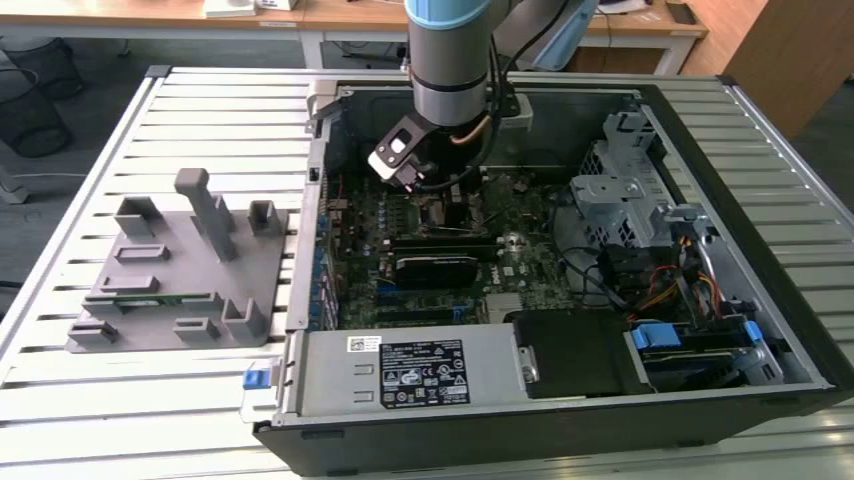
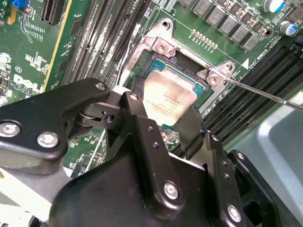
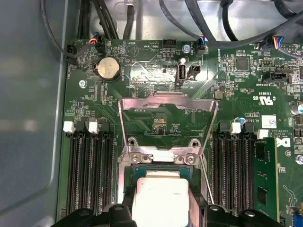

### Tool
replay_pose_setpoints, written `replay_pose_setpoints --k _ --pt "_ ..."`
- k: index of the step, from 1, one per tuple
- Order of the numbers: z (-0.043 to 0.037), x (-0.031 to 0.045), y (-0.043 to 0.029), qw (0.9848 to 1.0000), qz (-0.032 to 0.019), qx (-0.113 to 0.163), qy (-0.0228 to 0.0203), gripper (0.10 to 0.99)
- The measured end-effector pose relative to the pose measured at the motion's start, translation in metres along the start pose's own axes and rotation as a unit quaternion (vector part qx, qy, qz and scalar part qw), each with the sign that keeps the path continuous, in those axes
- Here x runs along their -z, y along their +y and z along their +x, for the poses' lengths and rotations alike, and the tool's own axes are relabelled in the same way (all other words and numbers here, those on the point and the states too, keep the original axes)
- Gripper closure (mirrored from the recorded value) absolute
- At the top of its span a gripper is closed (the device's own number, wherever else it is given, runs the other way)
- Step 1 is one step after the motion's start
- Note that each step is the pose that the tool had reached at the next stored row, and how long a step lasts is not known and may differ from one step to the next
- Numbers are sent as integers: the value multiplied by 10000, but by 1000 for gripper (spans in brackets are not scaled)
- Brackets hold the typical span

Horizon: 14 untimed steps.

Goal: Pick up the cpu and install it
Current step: 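Place the cpu into insertion slot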

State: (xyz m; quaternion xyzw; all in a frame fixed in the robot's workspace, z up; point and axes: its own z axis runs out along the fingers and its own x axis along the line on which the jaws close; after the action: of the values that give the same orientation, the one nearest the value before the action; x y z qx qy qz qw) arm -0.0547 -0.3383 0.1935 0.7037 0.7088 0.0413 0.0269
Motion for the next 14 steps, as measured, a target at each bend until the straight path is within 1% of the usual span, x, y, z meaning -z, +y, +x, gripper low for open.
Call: replay_pose_setpoints --k 6,7,8,13,14 --pt "2 -1 1 10000 -2 -1 3 553" --pt "1 3 1 10000 0 -1 1 486" --pt "1 10 2 10000 0 -1 0 486" --pt "2 80 9 10000 3 -1 1 486" --pt "2 97 11 10000 6 -1 1 502"
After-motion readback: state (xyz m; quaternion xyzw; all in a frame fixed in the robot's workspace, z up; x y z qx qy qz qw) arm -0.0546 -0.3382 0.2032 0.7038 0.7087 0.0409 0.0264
